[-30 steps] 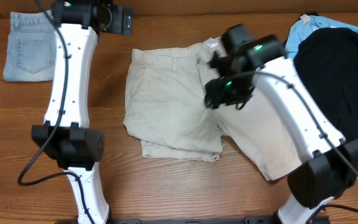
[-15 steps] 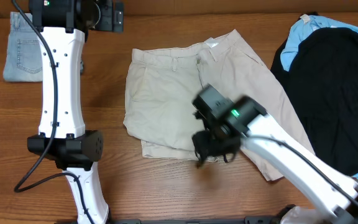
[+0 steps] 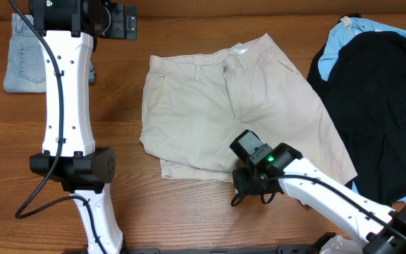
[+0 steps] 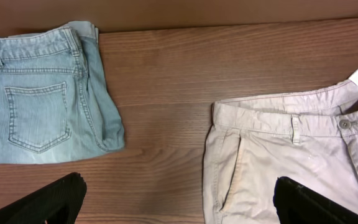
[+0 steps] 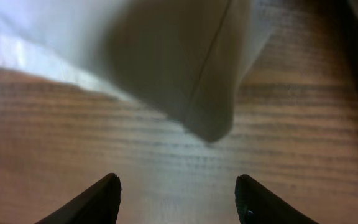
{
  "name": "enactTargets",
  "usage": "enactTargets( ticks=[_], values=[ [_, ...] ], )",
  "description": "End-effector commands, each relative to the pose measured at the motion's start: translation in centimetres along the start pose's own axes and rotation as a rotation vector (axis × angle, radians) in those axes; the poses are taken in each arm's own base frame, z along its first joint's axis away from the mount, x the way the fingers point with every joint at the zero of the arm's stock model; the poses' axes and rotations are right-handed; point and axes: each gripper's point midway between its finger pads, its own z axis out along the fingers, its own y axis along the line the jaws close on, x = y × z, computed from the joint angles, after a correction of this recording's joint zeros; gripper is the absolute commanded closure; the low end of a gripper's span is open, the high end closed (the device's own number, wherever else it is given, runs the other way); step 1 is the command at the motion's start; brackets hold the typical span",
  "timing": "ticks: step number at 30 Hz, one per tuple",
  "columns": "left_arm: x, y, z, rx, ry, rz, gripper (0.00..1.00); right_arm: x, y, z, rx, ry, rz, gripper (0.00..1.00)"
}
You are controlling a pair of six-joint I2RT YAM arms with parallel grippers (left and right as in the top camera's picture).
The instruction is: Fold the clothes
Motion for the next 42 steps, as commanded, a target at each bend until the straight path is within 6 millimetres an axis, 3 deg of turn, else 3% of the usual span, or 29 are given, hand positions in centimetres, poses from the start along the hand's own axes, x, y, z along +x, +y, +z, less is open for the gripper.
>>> enactTargets(
  ticks=[1, 12, 18, 25, 27, 31, 34, 39, 42],
  values=[
    [-0.3, 0.0, -0.7, 0.005, -0.018, -0.013, 0.00, -1.2, -0.5, 0.7, 0.037, -0.048, 0.028, 0.38],
    [-0.4, 0.0, -0.6, 0.005, -0.019, -0.062, 0.00, -3.0, -0.8, 3.2, 0.085, -0.088, 0.024, 0.38],
    [-0.4, 0.0, -0.5, 0.005, -0.018, -0.061, 0.00, -4.1, -1.4, 3.6, 0.128, -0.130, 0.028, 0.47],
    [-0.5, 0.0, -0.5, 0.005, -0.024, -0.062, 0.00, -4.0, -2.1, 4.9, 0.170, -0.108, 0.024, 0.54],
    [-0.5, 0.0, -0.5, 0.005, -0.024, -0.062, 0.00, -4.0, -2.1, 5.0, 0.172, -0.106, 0.023, 0.60],
    [-0.5, 0.0, -0.5, 0.005, -0.024, -0.062, 0.00, -3.4, -2.4, 4.8, 0.186, -0.081, 0.025, 0.87],
    [-0.5, 0.0, -0.5, 0.005, -0.024, -0.062, 0.00, -2.3, -2.7, 3.8, 0.204, -0.018, 0.029, 0.96],
    [-0.5, 0.0, -0.5, 0.005, -0.024, -0.062, 0.00, -0.3, -1.9, -0.4, 0.186, 0.097, 0.037, 0.96],
    [-0.5, 0.0, -0.5, 0.005, -0.024, -0.061, 0.00, 1.3, -0.6, -2.7, 0.120, 0.190, 0.032, 0.89]
  ],
)
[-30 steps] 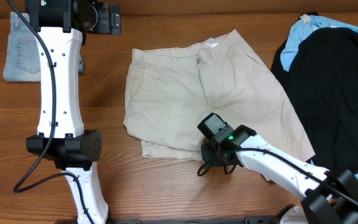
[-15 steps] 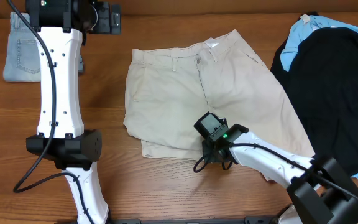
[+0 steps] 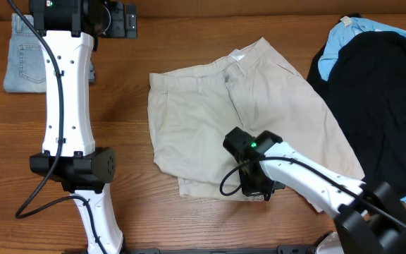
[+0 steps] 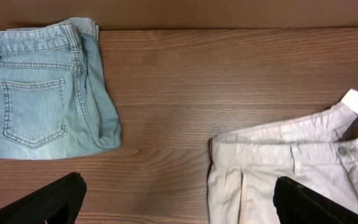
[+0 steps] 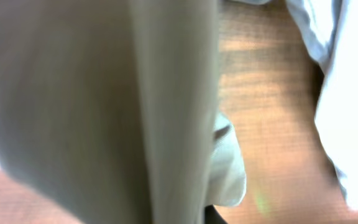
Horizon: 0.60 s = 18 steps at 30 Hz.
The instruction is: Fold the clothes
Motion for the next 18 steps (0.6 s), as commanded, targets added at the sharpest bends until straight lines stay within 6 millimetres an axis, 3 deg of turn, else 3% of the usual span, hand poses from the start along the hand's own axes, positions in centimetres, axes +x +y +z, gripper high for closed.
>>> enactTargets(
  ticks=[1, 7, 11, 13, 18],
  values=[
    [-0.4, 0.0, -0.5, 0.005, -0.019, -0.015, 0.00, 1.0, 2.3, -3.6, -0.159, 0.031, -0.027, 0.88],
    [-0.4, 0.0, -0.2, 0.004, -0.015, -0.007, 0.00, 4.7, 1.5, -4.1, -0.150, 0.188, -0.025, 0.83],
    [-0.2, 0.0, 0.0, 0.003, -0.006, -0.002, 0.00, 4.3, 1.8, -4.0, -0.161, 0.171, -0.026, 0.82],
    [-0.1, 0.0, 0.2, 0.003, -0.002, 0.013, 0.00, 3.8, 2.1, -3.9, -0.174, 0.151, -0.028, 0.69],
    [0.1, 0.0, 0.6, 0.002, 0.012, 0.047, 0.00, 3.5, 2.3, -3.8, -0.182, 0.140, -0.026, 0.66]
  ],
)
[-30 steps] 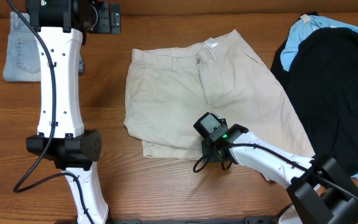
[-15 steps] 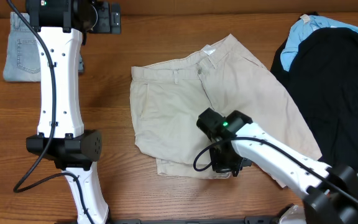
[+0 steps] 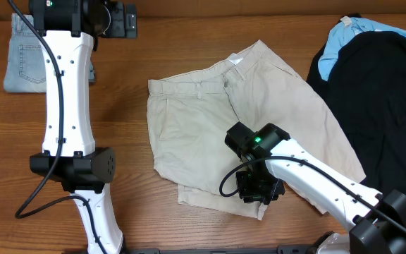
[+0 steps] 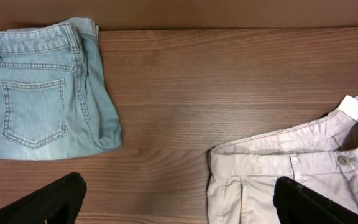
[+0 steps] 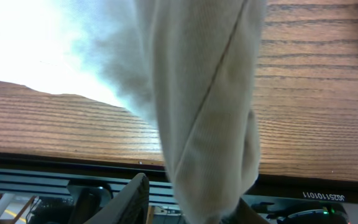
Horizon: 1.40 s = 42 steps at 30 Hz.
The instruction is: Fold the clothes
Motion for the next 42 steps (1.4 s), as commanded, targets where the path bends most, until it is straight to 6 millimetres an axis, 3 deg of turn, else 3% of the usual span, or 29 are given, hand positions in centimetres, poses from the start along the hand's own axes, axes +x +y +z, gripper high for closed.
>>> enactTargets(
  ticks=[1, 5, 14, 17, 21, 24, 27, 30, 33, 38, 42],
  values=[
    [0.2, 0.0, 0.7, 0.002, 0.013, 0.035, 0.00, 0.2, 0.1, -0.2, -0.014, -0.005, -0.002, 0.65],
    [0.2, -0.1, 0.8, 0.003, 0.015, 0.035, 0.00, 0.5, 0.6, 0.6, -0.048, 0.014, -0.043, 0.62],
    [0.6, -0.1, 1.7, 0.002, 0.035, 0.036, 0.00, -1.6, 7.8, 0.8, -0.164, -0.201, -0.449, 0.51],
    [0.9, -0.1, 2.0, 0.001, 0.047, 0.037, 0.00, -1.7, 8.9, 0.7, -0.168, -0.239, -0.516, 0.51],
    [0.9, -0.1, 2.1, 0.001, 0.049, 0.037, 0.00, -2.8, 8.9, -0.1, -0.154, -0.284, -0.494, 0.48],
    [1.1, -0.3, 2.1, 0.009, 0.055, 0.038, 0.00, -4.4, 7.6, -0.9, -0.137, -0.314, -0.395, 0.47],
    [1.6, -1.9, 2.2, 0.101, 0.074, 0.086, 0.00, -6.6, 5.9, -2.4, -0.172, -0.347, -0.256, 0.46],
    [2.6, -4.4, 2.9, 0.218, 0.103, 0.186, 0.02, -9.3, 3.9, -5.1, -0.221, -0.406, -0.140, 0.44],
    [4.2, -6.9, 4.3, 0.301, 0.142, 0.274, 0.03, -12.0, 0.5, -9.2, -0.261, -0.497, -0.008, 0.40],
    [7.7, -13.4, 7.2, 0.435, 0.182, 0.482, 0.03, -14.9, -6.7, -16.7, -0.292, -0.665, 0.177, 0.31],
    [10.0, -19.5, 8.6, 0.513, 0.145, 0.647, 0.01, -15.3, -11.6, -20.6, -0.298, -0.752, 0.276, 0.30]
  ],
)
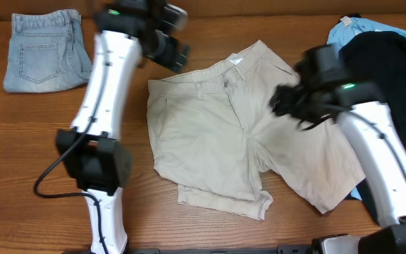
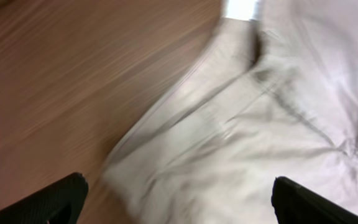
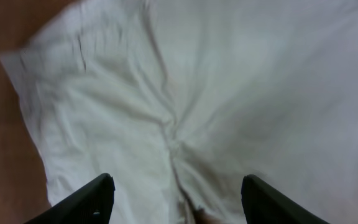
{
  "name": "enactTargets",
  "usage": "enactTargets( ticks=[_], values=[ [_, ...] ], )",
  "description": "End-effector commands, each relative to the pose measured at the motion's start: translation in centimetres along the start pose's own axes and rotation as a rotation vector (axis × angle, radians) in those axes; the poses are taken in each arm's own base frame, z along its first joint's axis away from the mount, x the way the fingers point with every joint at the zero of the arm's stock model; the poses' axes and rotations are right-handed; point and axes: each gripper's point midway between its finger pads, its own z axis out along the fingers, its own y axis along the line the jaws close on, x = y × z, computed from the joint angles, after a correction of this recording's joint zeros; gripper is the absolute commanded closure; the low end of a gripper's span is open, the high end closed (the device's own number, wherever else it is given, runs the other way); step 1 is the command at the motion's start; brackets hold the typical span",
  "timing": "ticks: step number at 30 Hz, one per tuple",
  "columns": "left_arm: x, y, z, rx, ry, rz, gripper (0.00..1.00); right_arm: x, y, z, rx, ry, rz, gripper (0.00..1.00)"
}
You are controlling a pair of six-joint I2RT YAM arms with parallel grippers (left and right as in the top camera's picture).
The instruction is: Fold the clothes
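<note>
Khaki shorts (image 1: 217,134) lie spread in the middle of the table, waistband to the back and tilted, with a rolled hem (image 1: 224,201) at the front. My left gripper (image 1: 173,44) hovers open over the left end of the waistband (image 2: 185,118); in the left wrist view the left gripper (image 2: 179,202) has only blurred cloth below it. My right gripper (image 1: 287,106) hangs open above the right leg. In the right wrist view the right gripper (image 3: 176,199) is over the crotch seam (image 3: 173,143), holding nothing.
Folded blue jeans (image 1: 44,49) lie at the back left corner. A black garment (image 1: 390,99) over a light blue one (image 1: 347,35) is heaped at the right edge, close to the shorts' right leg. Bare wood (image 1: 34,155) shows to the left of the shorts.
My right gripper has let go of the front hem and now hangs open higher up over the right leg. My left arm has moved from beside the jeans to over the waistband.
My right gripper stood open at the front hem of the shorts. Then it was shut on that hem, and the shorts shifted toward the front right and turned. Now the hem lies rolled on the table and both grippers hang open over the shorts.
</note>
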Motion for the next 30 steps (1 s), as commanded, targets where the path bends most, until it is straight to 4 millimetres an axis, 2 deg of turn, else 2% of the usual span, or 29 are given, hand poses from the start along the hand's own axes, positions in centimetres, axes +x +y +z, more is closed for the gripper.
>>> enactTargets(
  ticks=[1, 7, 10, 13, 17, 26, 30],
  values=[
    [-0.5, -6.9, 3.7, 0.117, -0.008, 0.233, 0.00, -3.1, -1.7, -4.0, -0.009, -0.115, 0.026, 0.30],
    [-1.6, -14.2, 8.3, 0.098, -0.081, 0.424, 0.00, -4.7, -5.6, -5.6, 0.024, -0.159, 0.122, 0.29],
    [-1.4, -16.4, 10.2, 0.060, -0.102, 0.476, 0.00, -4.9, -6.8, -5.9, 0.037, -0.164, 0.155, 0.28],
    [-0.9, -17.6, 11.6, 0.040, -0.119, 0.506, 0.00, -4.9, -7.3, -6.0, 0.044, -0.166, 0.165, 0.27],
    [0.2, -18.3, 13.3, 0.050, -0.109, 0.512, 0.00, -4.9, -7.4, -6.1, 0.045, -0.167, 0.164, 0.27],
    [3.5, -17.8, 18.2, 0.067, 0.004, 0.450, 0.00, -4.5, -7.5, -5.9, 0.051, -0.149, 0.148, 0.27],
    [4.7, -17.2, 19.6, 0.057, 0.043, 0.391, 0.00, -4.5, -7.5, -5.9, 0.051, -0.150, 0.145, 0.26]
  ],
)
